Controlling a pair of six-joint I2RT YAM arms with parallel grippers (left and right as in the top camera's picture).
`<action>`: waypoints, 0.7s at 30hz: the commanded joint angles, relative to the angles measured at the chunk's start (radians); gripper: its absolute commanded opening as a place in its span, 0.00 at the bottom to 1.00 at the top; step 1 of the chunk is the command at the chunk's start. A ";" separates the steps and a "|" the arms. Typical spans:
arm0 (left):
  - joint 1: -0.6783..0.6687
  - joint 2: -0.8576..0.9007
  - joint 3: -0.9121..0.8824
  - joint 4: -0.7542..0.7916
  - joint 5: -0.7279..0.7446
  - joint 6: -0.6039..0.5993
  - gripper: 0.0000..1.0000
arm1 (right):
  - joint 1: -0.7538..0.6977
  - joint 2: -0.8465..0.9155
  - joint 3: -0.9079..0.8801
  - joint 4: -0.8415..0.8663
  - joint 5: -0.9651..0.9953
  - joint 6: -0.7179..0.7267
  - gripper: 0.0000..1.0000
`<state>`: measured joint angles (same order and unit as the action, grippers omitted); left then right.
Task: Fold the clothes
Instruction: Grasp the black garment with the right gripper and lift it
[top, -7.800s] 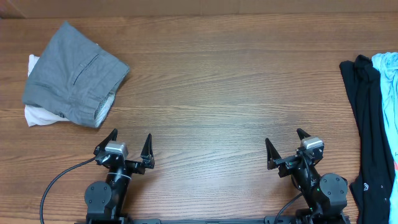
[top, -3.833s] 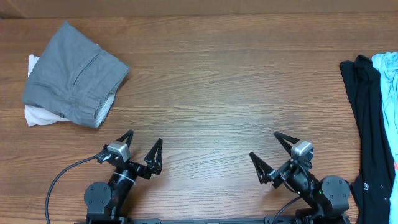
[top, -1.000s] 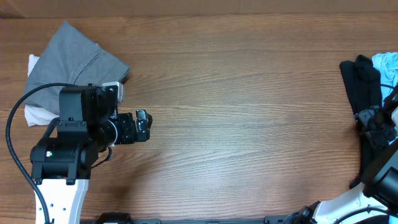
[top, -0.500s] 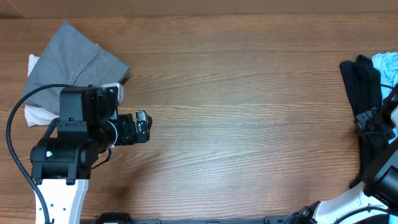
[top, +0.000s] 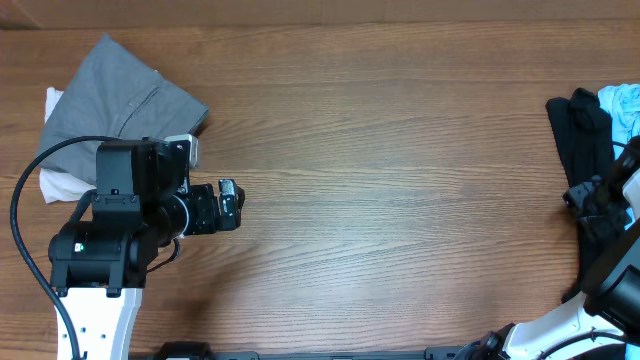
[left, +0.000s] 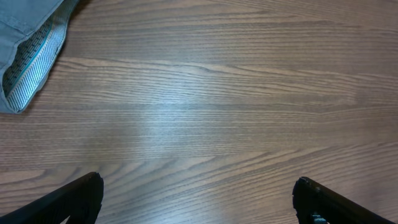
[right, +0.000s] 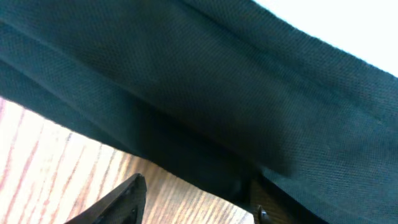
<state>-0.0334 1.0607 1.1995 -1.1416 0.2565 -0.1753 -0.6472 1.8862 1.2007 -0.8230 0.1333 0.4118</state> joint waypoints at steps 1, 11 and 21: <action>-0.006 0.004 0.028 -0.003 -0.006 0.023 1.00 | 0.003 -0.010 -0.008 0.008 0.060 0.002 0.49; -0.006 0.004 0.028 -0.008 -0.005 0.023 1.00 | 0.002 -0.022 0.069 -0.044 -0.030 -0.016 0.04; -0.006 0.004 0.028 -0.007 -0.006 0.023 1.00 | 0.006 -0.161 0.298 -0.144 -0.550 -0.106 0.04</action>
<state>-0.0334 1.0607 1.1999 -1.1488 0.2565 -0.1753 -0.6479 1.8259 1.4132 -0.9710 -0.1570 0.3435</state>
